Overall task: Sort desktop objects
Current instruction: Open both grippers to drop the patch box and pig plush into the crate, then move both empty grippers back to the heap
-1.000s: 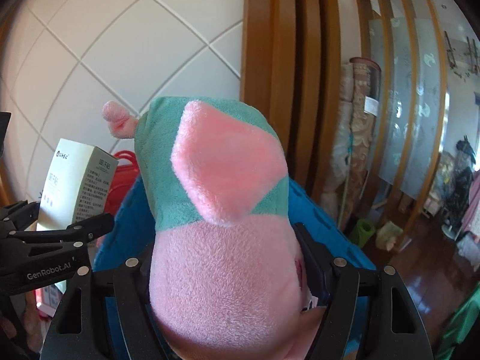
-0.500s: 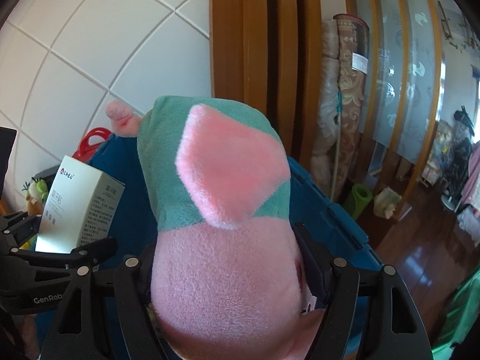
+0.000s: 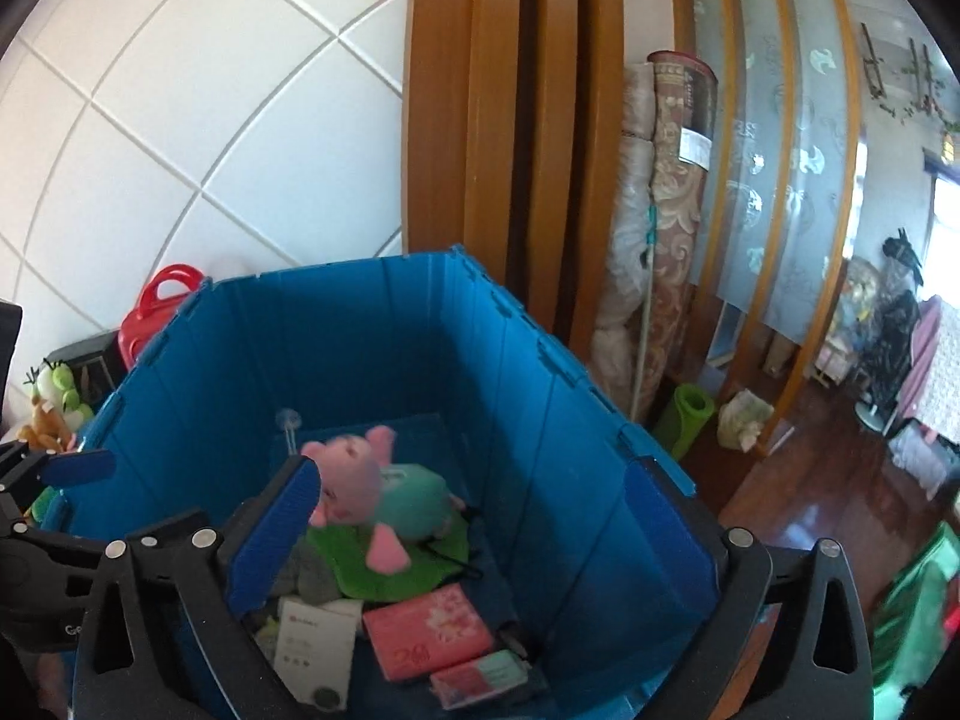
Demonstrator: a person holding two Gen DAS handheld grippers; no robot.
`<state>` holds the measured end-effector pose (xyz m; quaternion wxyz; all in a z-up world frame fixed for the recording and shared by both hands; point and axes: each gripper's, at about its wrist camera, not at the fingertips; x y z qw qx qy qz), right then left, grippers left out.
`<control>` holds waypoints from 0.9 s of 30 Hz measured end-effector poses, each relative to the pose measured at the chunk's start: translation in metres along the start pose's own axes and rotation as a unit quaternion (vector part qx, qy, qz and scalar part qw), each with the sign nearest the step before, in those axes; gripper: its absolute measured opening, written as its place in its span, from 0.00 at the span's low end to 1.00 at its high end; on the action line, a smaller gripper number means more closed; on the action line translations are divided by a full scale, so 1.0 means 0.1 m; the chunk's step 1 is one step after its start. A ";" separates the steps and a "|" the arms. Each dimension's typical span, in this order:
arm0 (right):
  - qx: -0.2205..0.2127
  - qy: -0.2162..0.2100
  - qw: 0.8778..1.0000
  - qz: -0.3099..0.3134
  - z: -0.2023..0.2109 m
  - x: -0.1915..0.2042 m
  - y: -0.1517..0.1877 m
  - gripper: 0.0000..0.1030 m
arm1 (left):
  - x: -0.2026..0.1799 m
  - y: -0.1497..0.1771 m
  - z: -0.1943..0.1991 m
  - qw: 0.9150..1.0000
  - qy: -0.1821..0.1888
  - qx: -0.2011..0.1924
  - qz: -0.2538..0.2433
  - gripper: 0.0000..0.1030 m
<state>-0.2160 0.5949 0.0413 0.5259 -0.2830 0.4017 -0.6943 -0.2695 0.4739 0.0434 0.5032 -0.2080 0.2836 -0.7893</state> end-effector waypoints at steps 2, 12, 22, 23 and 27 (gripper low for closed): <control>0.003 0.002 1.000 -0.003 0.03 -0.01 0.01 1.00 | 0.03 0.02 0.05 1.000 0.000 -0.005 0.000 0.84; -0.006 -0.016 1.000 0.001 0.32 0.15 0.06 1.00 | 0.30 0.20 0.43 0.999 0.009 -0.044 0.006 0.84; -0.009 -0.037 0.999 0.008 0.46 0.49 0.09 1.00 | 0.66 0.36 0.66 0.998 0.002 -0.061 0.021 0.84; -0.007 -0.036 0.999 0.008 0.46 0.50 0.09 1.00 | 0.68 0.37 0.68 0.998 0.003 -0.061 0.022 0.84; 0.001 -0.032 0.999 0.007 0.45 0.52 0.13 1.00 | 0.71 0.41 0.71 0.998 0.007 -0.063 0.017 0.84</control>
Point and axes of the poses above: each gripper's, at about its wrist camera, not at the fingertips, and z roughly against the way its jaws point, x to its left, y to its underside, and after that the axes turned 1 degree about -y, right-handed
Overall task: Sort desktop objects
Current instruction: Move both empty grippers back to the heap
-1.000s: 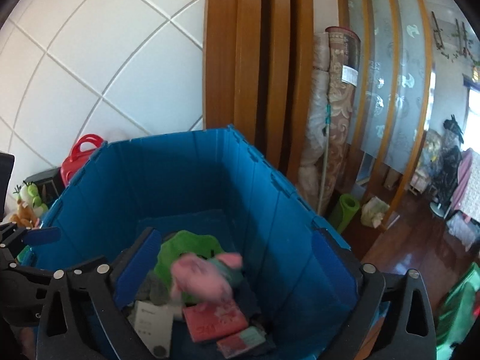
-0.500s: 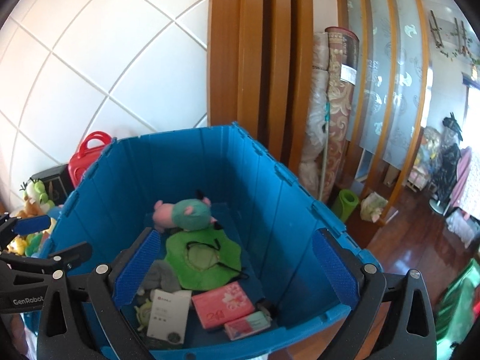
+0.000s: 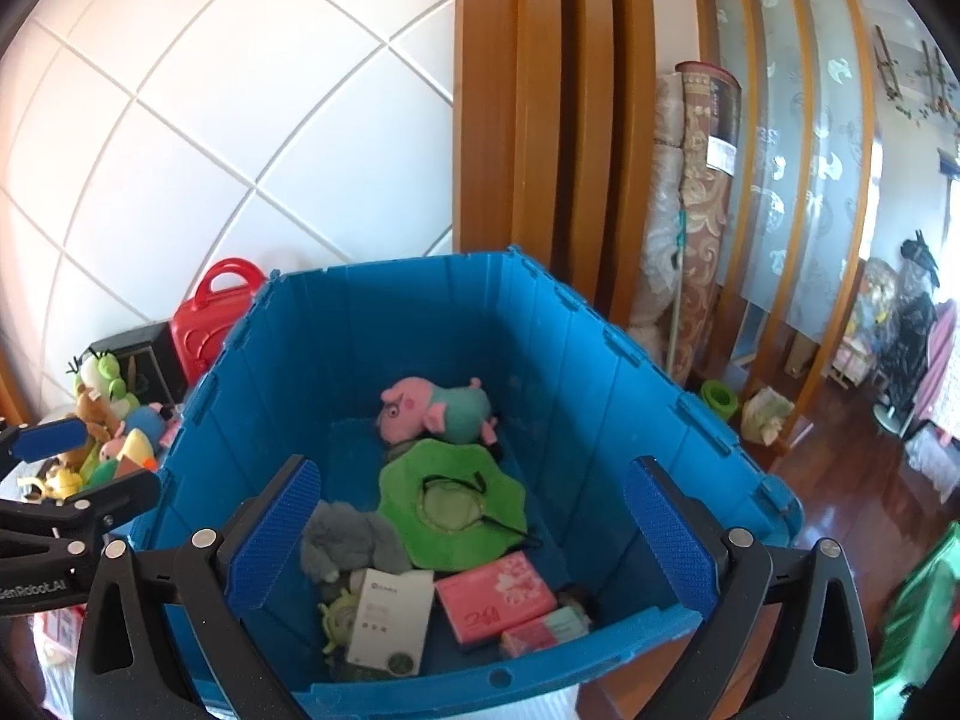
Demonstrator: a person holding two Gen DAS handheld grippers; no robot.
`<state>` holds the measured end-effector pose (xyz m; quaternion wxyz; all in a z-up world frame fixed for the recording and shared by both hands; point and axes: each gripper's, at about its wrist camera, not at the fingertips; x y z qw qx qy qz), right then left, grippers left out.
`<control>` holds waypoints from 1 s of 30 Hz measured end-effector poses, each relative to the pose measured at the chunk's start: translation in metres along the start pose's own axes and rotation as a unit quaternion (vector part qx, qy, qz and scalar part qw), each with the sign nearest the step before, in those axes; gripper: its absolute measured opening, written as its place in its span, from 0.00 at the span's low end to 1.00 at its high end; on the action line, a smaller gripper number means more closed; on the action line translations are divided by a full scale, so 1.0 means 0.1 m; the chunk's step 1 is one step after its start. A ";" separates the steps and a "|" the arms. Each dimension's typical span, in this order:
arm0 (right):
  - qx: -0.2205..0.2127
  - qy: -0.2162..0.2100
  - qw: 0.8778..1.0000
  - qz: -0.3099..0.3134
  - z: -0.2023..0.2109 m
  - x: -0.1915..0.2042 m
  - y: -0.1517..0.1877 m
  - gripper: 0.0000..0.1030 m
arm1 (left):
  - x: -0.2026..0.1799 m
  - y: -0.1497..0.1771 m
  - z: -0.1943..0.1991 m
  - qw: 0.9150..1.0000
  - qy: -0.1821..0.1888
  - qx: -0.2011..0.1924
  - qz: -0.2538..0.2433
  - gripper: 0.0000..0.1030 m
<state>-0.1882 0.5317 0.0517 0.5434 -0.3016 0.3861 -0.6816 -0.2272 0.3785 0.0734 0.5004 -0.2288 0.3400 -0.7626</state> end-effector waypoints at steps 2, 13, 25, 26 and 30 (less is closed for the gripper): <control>0.005 0.002 1.000 -0.002 0.00 -0.01 0.03 1.00 | 0.02 0.02 0.02 1.000 0.006 0.000 0.000 0.84; 0.024 0.017 0.999 -0.020 0.01 -0.07 0.14 1.00 | 0.14 0.16 0.08 1.000 0.012 -0.002 0.004 0.84; 0.022 -0.030 0.999 0.005 0.02 0.50 0.15 1.00 | 0.70 0.41 0.18 0.999 -0.010 0.004 0.042 0.84; 0.020 -0.040 0.999 0.012 0.03 0.60 0.14 1.00 | 0.78 0.45 0.18 0.999 -0.018 0.005 0.048 0.84; 0.015 -0.075 0.996 0.042 0.05 1.02 0.14 1.00 | 1.16 0.67 0.22 0.995 -0.065 0.007 0.070 0.84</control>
Point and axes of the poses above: each gripper's, at about its wrist camera, not at the fingertips, and z roughly against the way its jaws point, x to its left, y to its underside, and after that the axes turned 1 degree about -y, right-handed
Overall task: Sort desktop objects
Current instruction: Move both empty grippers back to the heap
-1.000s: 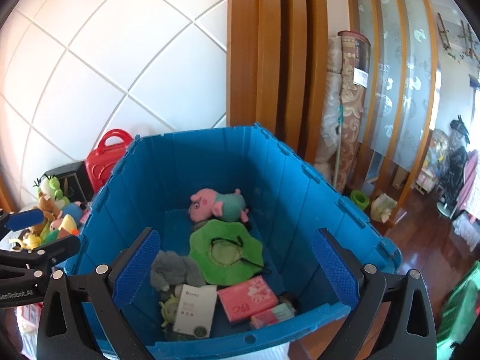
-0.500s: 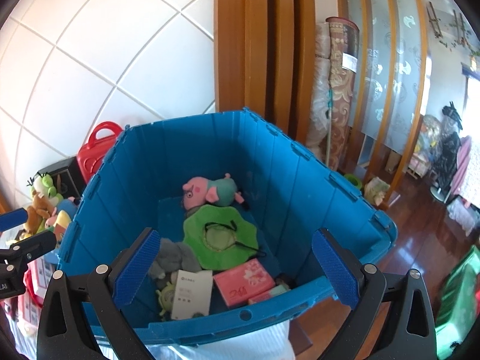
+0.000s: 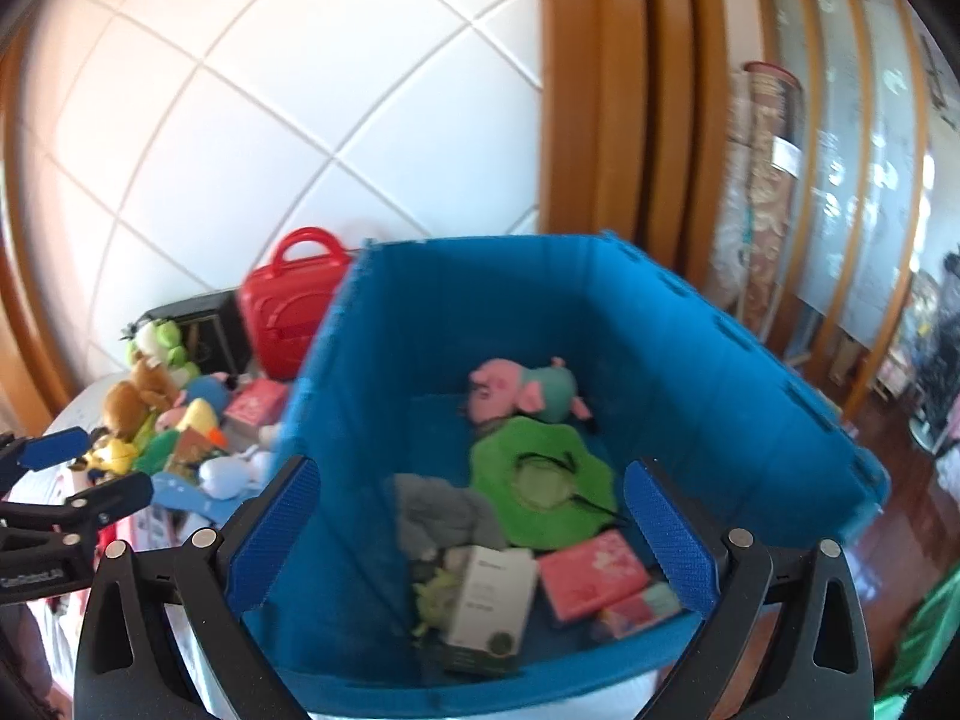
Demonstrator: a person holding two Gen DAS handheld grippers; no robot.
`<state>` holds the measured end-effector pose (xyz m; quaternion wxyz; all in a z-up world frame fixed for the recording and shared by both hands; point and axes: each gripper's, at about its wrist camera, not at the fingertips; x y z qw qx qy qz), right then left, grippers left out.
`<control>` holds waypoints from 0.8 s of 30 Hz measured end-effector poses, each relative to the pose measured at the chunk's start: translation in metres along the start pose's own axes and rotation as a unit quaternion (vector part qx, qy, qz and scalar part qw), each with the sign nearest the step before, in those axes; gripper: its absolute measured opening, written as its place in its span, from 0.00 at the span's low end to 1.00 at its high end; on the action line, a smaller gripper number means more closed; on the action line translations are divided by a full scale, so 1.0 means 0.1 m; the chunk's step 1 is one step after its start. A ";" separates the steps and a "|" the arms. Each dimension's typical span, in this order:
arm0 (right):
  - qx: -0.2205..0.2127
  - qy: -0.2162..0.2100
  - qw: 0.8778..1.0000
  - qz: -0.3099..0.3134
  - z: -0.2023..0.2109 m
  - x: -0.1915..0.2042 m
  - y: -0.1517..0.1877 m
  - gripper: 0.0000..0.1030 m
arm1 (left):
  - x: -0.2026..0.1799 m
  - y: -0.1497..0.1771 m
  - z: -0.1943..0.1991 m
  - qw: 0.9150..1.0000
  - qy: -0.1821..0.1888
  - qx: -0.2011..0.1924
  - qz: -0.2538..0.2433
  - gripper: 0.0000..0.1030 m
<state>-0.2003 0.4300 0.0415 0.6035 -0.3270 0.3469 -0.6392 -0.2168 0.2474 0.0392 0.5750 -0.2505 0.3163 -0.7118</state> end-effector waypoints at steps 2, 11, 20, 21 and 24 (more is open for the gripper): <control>-0.002 -0.019 1.000 0.014 -0.03 0.23 -0.02 1.00 | 0.23 0.12 -0.01 1.000 -0.028 0.002 0.014 0.84; 0.000 -0.117 0.988 0.098 -0.13 1.36 0.02 1.00 | 1.46 0.83 -0.10 0.987 -0.104 0.060 0.107 0.84; 0.072 -0.179 0.971 0.141 -0.58 2.23 0.49 1.00 | 2.49 1.77 -0.19 0.962 -0.152 0.127 0.188 0.84; 0.086 -0.182 0.969 0.145 -0.66 2.31 0.57 1.00 | 2.58 1.87 -0.19 0.960 -0.155 0.132 0.193 0.84; 0.120 -0.186 0.963 0.154 -0.83 2.48 0.76 1.00 | 2.81 2.20 -0.22 0.950 -0.164 0.153 0.216 0.84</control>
Point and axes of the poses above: each gripper's, at about its wrist camera, not at the fingertips, and z roughly against the way its jaws point, x to its left, y to its underside, and after that the axes turned 1 degree about -y, right-handed
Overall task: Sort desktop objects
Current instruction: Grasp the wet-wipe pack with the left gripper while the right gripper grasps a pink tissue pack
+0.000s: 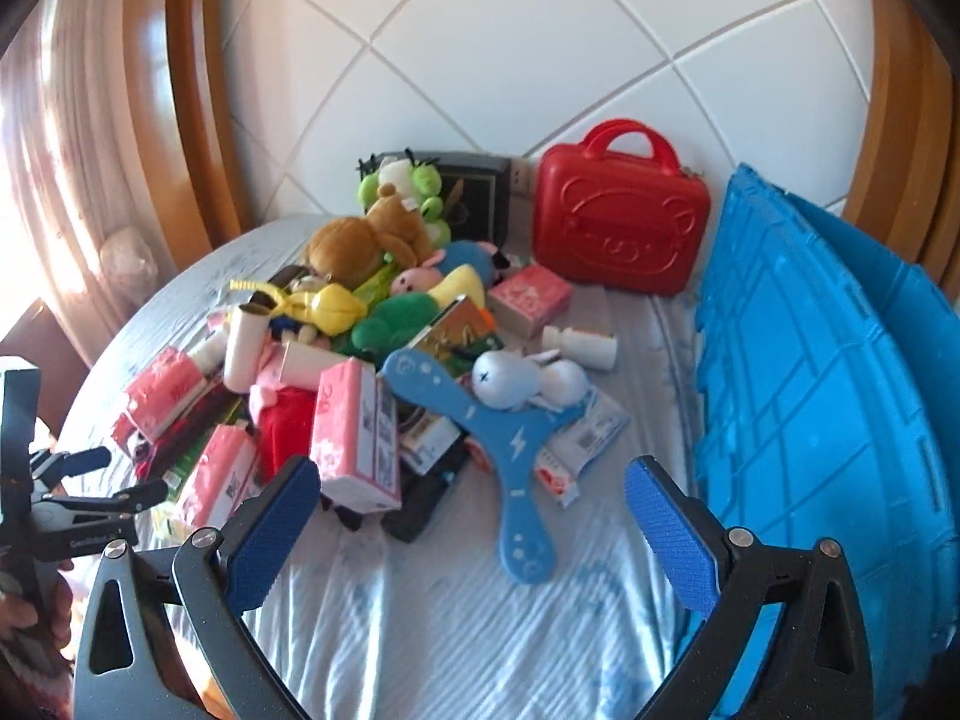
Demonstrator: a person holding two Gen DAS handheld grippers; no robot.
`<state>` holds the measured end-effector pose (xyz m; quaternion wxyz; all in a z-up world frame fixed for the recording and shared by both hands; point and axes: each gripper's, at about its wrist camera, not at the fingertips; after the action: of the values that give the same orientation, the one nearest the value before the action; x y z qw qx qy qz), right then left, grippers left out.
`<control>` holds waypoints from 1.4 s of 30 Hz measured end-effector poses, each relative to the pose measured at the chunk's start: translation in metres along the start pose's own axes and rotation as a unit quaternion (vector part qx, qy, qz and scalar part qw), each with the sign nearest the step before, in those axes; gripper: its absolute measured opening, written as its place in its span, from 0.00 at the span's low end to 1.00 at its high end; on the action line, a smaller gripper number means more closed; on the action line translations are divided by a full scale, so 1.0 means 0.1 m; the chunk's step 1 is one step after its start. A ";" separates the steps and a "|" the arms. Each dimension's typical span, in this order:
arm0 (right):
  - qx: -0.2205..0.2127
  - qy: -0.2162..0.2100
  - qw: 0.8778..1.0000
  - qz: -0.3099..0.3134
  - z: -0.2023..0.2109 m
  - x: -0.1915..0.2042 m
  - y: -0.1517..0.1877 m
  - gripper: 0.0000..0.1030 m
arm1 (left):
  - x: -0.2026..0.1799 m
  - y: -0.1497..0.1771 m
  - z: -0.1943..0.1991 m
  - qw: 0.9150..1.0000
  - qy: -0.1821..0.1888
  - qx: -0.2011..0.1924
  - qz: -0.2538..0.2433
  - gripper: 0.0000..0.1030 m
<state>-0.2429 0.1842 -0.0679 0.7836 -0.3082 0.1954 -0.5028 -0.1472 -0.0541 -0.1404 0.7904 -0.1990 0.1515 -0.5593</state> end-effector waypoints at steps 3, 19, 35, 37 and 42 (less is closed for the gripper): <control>0.028 -0.009 1.000 0.006 -0.23 0.16 0.07 1.00 | 0.27 0.16 -0.22 0.999 -0.009 0.028 0.025 0.84; 0.148 -0.092 0.984 0.026 -1.28 1.25 0.44 1.00 | 0.52 0.47 -1.05 0.995 -0.009 0.087 0.045 0.84; 0.192 -0.126 0.973 0.010 -1.74 2.07 0.60 1.00 | 0.80 0.47 -1.03 0.998 0.004 0.067 0.016 0.27; 0.194 -0.120 0.974 0.008 -1.80 2.13 0.63 1.00 | 0.82 0.46 -1.01 0.998 0.010 0.066 0.013 0.23; 0.196 -0.103 0.975 0.005 -1.91 2.21 0.66 0.86 | 0.79 0.46 -0.95 0.998 0.024 0.060 0.001 0.21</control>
<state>-0.2243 -0.0509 -0.2523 0.8473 -0.1973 0.0127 -0.4930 -0.1274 -0.1294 -0.2473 0.7972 -0.1378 0.1373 -0.5715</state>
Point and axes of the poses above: each gripper's, at about its wrist camera, not at the fingertips, and z roughly against the way its jaws point, x to its left, y to its underside, and after that the axes turned 1 degree about -y, right-handed
